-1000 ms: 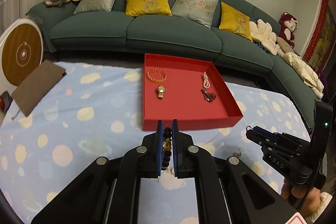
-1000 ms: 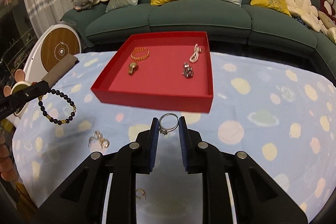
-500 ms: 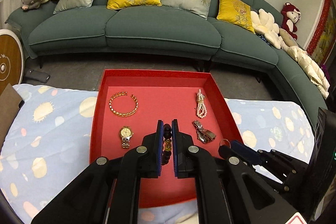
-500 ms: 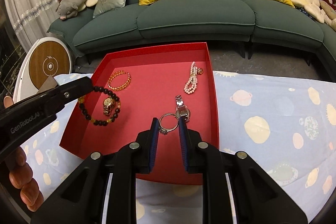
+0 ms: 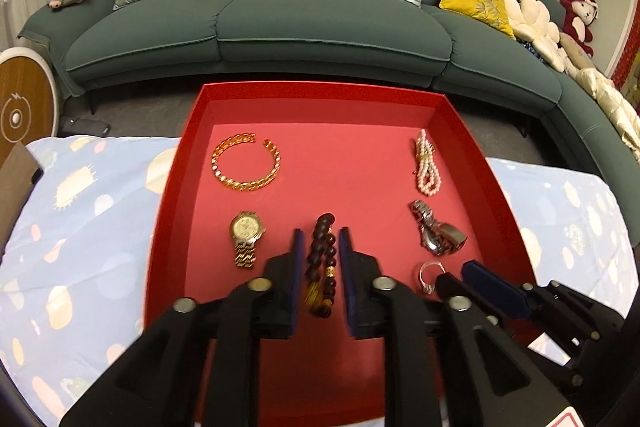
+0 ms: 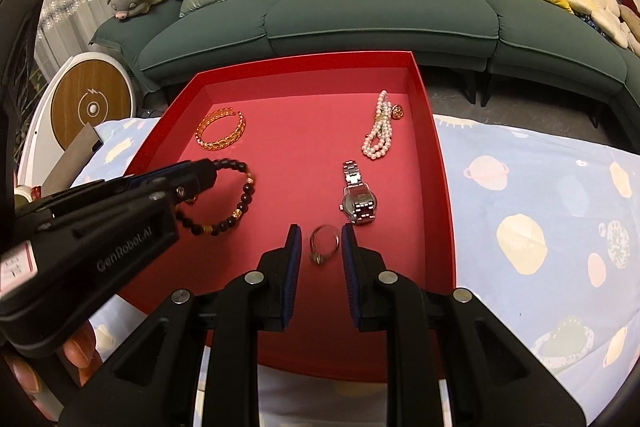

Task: Organize jewelry
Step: 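Withdraw both tools from the tray back over the sheet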

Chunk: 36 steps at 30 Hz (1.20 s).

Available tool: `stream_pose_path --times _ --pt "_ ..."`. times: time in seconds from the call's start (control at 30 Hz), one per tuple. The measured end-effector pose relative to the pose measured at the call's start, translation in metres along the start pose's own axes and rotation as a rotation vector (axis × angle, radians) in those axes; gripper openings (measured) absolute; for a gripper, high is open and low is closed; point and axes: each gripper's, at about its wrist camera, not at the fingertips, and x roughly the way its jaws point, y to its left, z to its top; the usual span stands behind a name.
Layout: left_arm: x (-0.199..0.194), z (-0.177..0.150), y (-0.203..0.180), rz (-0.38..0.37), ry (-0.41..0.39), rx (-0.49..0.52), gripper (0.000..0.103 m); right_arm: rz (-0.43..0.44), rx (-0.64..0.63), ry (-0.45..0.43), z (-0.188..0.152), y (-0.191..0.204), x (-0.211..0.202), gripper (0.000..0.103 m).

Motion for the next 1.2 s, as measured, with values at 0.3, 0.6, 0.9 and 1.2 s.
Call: stream_pose_path --times 0.3,0.6,0.9,1.2 --pt "-0.067 -0.044 0.016 0.040 -0.033 0.019 0.033 -0.005 0.011 -0.041 -0.025 0.002 -0.072 0.025" --pt "-0.125 -0.116 0.040 0.086 -0.008 -0.018 0.046 -0.029 0.079 -0.021 -0.103 -0.018 -0.140 0.031" --pt "-0.134 -0.159 0.052 0.080 0.023 -0.036 0.046 -0.036 0.053 0.041 -0.144 -0.012 -0.136 0.032" --pt "-0.117 -0.169 0.056 0.053 0.081 -0.044 0.046 -0.052 0.024 0.073 -0.151 -0.009 -0.120 0.034"
